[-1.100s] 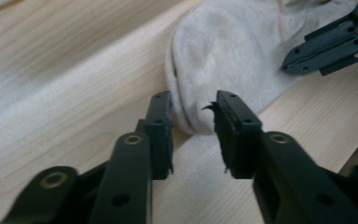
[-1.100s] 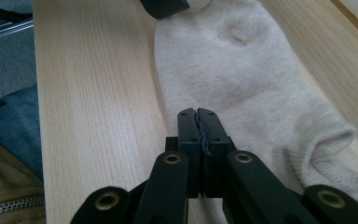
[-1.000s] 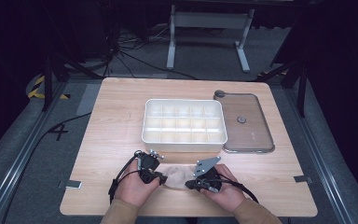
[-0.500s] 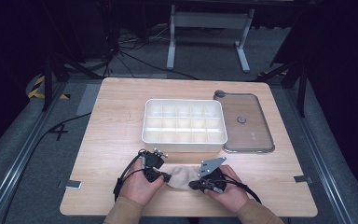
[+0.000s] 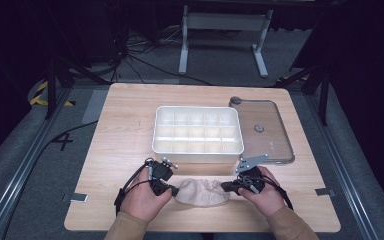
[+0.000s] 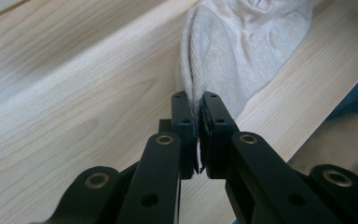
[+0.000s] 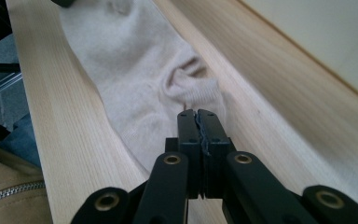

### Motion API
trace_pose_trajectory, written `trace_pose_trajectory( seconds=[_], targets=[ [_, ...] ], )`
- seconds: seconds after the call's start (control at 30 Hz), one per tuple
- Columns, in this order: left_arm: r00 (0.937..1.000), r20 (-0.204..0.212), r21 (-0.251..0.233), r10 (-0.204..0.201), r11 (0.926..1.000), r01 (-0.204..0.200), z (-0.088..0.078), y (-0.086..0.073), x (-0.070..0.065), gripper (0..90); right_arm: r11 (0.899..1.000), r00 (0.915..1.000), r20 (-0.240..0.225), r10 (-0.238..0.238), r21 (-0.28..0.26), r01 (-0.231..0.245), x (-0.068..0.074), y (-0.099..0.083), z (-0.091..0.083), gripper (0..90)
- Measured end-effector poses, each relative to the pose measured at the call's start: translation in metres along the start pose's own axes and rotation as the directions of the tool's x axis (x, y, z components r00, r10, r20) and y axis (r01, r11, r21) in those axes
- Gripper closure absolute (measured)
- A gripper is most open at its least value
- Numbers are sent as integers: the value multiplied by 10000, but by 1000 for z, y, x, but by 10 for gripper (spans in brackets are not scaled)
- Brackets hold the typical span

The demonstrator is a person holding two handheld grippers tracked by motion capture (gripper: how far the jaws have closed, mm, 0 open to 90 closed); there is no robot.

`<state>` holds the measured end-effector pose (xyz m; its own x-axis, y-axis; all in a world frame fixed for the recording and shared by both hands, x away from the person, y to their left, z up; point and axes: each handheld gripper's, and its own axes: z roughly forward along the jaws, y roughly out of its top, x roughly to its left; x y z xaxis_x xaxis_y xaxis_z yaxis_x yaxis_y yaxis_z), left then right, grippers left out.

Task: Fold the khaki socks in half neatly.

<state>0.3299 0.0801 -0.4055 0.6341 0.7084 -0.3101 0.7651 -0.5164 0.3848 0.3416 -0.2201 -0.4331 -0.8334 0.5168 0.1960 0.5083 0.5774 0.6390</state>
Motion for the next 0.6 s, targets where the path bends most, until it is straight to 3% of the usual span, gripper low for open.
trace_pose_trajectory(
  seconds=[0.2,0.43,0.6],
  targets=[
    [9998,172,-21,111,9999,-111,-4,0,-4,855,9980,9997,221,-122,625,108,0,-4,14,900],
    [9985,259,-701,487,9964,-468,-11,1,-8,849,9993,9999,-54,97,353,-95,-1,-6,21,900],
    [9970,240,-968,742,9927,-716,-12,5,-16,850,9995,9999,45,-121,275,120,3,-6,22,900]
  ],
)
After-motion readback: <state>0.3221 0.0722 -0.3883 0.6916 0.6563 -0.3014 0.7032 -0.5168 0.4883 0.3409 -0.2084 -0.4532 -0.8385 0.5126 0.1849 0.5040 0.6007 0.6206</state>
